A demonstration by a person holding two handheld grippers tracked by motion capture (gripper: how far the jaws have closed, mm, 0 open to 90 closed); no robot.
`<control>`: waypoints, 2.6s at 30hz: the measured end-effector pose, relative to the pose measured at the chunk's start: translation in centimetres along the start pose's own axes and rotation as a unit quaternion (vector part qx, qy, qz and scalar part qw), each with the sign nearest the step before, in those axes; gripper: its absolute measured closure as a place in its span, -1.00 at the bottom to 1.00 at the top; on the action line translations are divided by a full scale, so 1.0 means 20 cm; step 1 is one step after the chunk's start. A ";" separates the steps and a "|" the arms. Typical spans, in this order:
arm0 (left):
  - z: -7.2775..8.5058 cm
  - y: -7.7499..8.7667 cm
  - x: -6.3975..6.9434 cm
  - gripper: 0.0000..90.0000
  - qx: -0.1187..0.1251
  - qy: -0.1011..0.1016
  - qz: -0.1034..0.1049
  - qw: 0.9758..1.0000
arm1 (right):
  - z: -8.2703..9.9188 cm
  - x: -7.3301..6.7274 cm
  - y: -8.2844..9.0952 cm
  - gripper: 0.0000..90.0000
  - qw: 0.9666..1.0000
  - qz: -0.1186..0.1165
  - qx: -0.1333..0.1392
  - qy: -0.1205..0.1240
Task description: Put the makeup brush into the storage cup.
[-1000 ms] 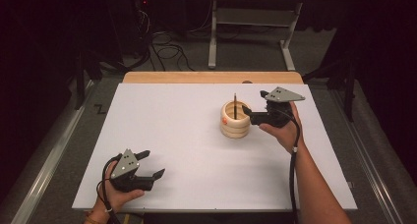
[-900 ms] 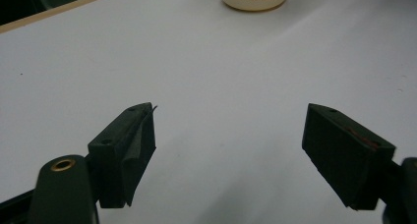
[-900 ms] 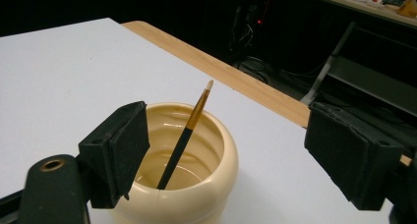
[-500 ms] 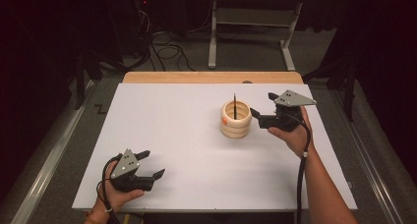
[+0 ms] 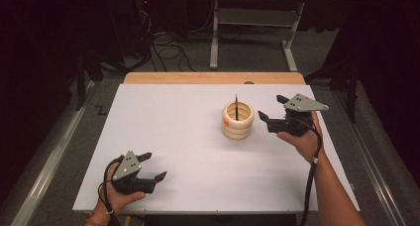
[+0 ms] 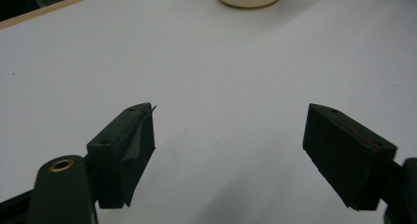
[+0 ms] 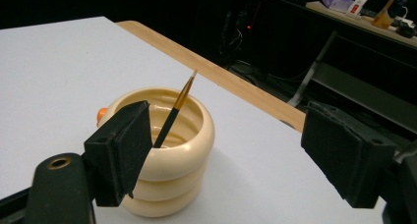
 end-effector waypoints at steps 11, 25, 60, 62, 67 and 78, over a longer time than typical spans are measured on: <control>0.00 0.00 0.00 -0.54 -0.002 -0.001 -0.001 1.000 | 0.05 0.01 0.05 -0.54 1.000 0.008 -0.013 0.013; 0.01 0.00 0.00 -0.54 -0.007 -0.001 0.000 1.000 | 0.12 0.01 0.14 -0.52 1.000 0.014 -0.011 0.014; 0.01 0.00 -0.01 -0.54 -0.006 0.002 0.000 1.000 | 0.43 -0.08 0.27 -0.51 0.998 -0.002 -0.049 0.028; 0.00 0.00 -0.01 -0.54 -0.006 0.002 0.001 1.000 | 0.44 -0.08 0.28 -0.50 0.999 -0.002 -0.048 0.025; 0.00 0.00 -0.01 -0.54 -0.005 0.001 0.000 1.000 | 0.47 -0.10 0.31 -0.50 0.999 -0.002 -0.040 0.023; 0.00 0.00 -0.02 -0.54 -0.004 0.000 -0.002 1.000 | 0.51 -0.11 0.39 -0.50 1.000 -0.004 -0.027 0.013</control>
Point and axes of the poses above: each handheld gripper's, and its own axes: y roughly backward along the jaws, z roughly out of its underside, x roughly to its right, the point moved 6 cm from there along -y, roughly forward along the jaws, and after that the axes turned 7 degrees about y, right-handed, at the moved point
